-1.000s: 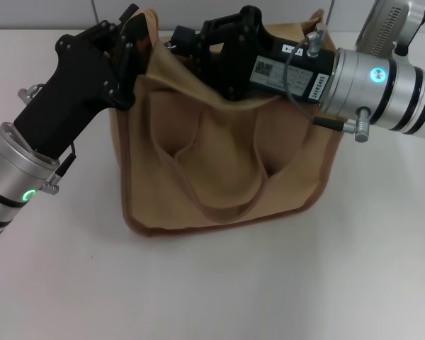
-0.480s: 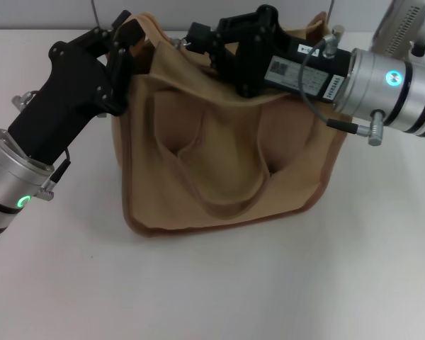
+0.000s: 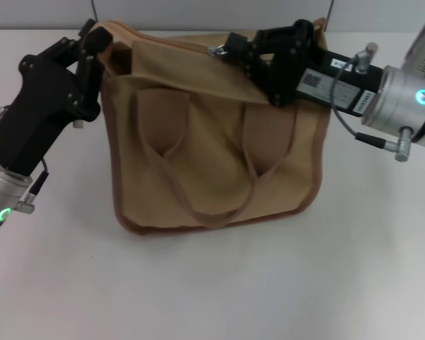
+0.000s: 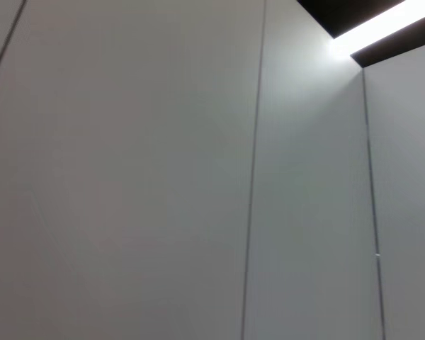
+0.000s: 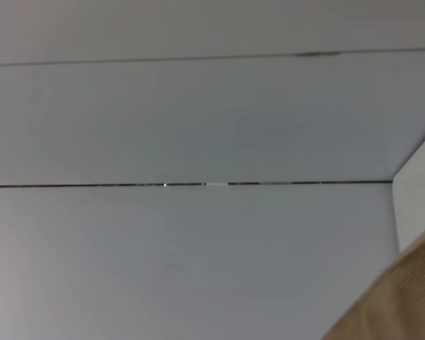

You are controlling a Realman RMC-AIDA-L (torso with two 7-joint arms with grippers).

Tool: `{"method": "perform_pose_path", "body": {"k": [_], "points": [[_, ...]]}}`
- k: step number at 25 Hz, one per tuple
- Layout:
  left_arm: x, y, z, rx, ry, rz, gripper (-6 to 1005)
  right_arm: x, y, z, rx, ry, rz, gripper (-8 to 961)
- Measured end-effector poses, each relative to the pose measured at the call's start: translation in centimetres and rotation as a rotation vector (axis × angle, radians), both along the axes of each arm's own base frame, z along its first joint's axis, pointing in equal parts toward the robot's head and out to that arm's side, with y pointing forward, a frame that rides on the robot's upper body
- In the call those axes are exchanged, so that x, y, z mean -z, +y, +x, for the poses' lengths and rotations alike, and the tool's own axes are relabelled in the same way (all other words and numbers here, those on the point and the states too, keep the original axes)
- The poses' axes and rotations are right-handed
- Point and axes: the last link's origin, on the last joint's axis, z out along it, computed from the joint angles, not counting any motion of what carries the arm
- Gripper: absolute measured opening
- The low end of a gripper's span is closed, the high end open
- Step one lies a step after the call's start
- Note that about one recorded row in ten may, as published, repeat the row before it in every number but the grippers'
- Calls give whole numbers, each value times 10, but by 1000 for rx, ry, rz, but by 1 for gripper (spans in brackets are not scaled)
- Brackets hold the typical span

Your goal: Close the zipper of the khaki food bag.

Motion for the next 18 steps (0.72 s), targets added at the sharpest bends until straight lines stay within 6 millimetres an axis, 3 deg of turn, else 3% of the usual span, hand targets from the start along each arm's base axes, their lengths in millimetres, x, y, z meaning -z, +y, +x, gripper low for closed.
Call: {"method": "perform_pose_path", "body": {"k": [18], "points": [[-4, -5, -11, -41, 5, 19, 21, -38, -26, 65, 162, 76, 181, 8]]}}
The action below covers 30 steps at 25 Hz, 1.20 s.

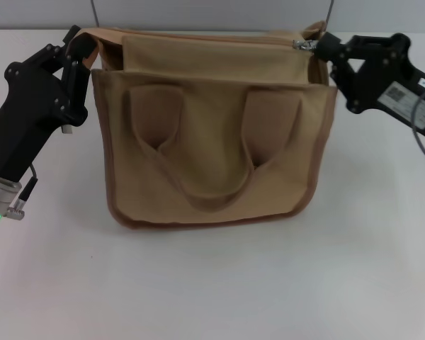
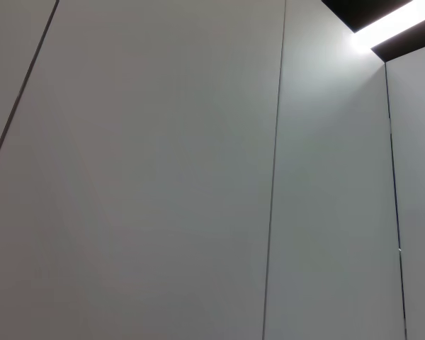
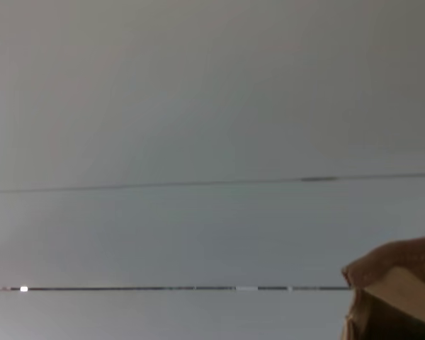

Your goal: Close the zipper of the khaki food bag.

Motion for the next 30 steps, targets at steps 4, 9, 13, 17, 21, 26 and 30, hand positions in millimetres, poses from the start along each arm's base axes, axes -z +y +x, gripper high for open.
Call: {"method": "perform_pose_path", "body": {"k": [4, 9, 13, 17, 21, 26, 30], "points": [[0, 0, -2, -10, 1, 0, 21, -23, -5, 1, -79, 4, 258, 18], [2, 0, -2, -18, 1, -6, 20, -34, -13, -4, -212, -72, 514, 30], [5, 0, -3, -24, 10, -20, 33, -32, -16, -5, -290, -183, 670, 69], [7, -1, -3, -17, 29, -27, 58, -26, -24, -7, -378, -289, 824, 191], [6, -2, -2, -5, 43, -18, 84, -17, -29, -9, -416, -346, 901, 366], [3, -3, -2, 2, 22, -15, 116, -12, -31, -9, -431, -373, 931, 595], [-9, -15, -3, 19, -54, 46, 209, -10, -32, -9, -428, -381, 935, 708]]}}
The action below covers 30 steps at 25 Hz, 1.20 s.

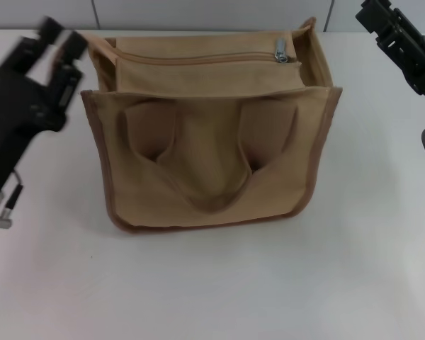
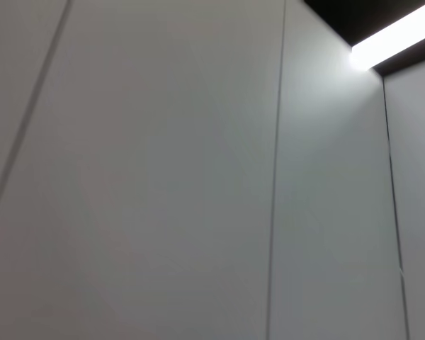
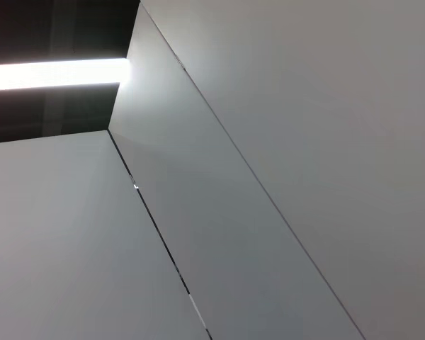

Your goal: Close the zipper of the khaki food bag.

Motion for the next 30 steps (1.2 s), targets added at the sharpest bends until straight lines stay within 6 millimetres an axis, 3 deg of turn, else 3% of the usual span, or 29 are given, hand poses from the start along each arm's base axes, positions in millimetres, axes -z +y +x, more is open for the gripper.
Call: {"method": "perform_pose_path", "body": {"k": [4, 9, 13, 17, 24, 30], "points": [[-13, -7, 0, 24, -88, 28, 368, 2, 1, -1, 1, -8, 9, 756], [-21, -1, -3, 39, -117, -44, 563, 6, -1, -2, -13, -35, 64, 780], [-17, 2, -3, 113, 57, -199, 679, 12, -5, -5, -61, -99, 123, 779], [-14, -11, -8, 225, 270, -354, 794, 19, -17, -8, -166, -201, 207, 779], [-12, -43, -27, 297, 477, -478, 800, 34, -51, -6, -399, -348, 317, 780], [15, -52, -38, 254, 575, -519, 800, 60, -52, 6, -416, -511, 192, 780]]}}
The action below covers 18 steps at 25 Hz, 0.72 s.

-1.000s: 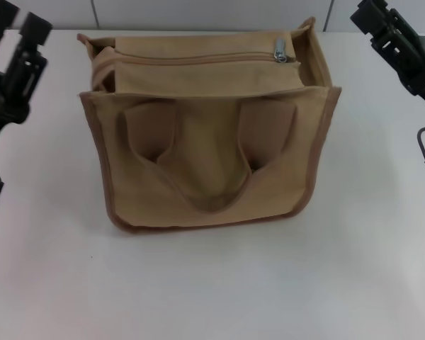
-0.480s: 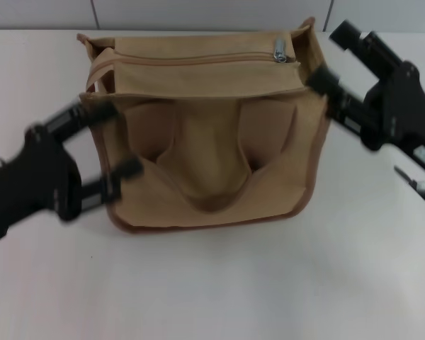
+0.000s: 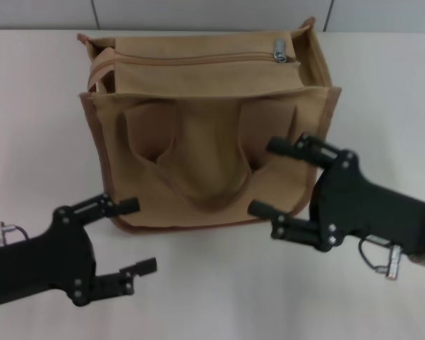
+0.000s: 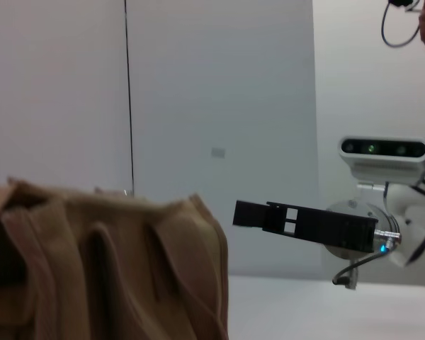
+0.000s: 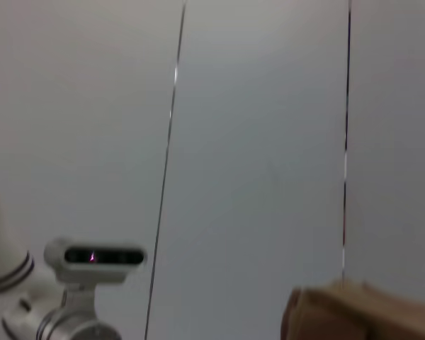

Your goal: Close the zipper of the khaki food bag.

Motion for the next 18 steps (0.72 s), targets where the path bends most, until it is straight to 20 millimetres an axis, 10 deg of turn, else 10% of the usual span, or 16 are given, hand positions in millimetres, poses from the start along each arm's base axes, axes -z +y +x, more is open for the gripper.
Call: {"method": "perform_pose_path", "body": {"k": [18], "points": [[22, -2, 2, -4, 33, -93, 800, 41, -19, 19, 42, -209, -133, 780]]}}
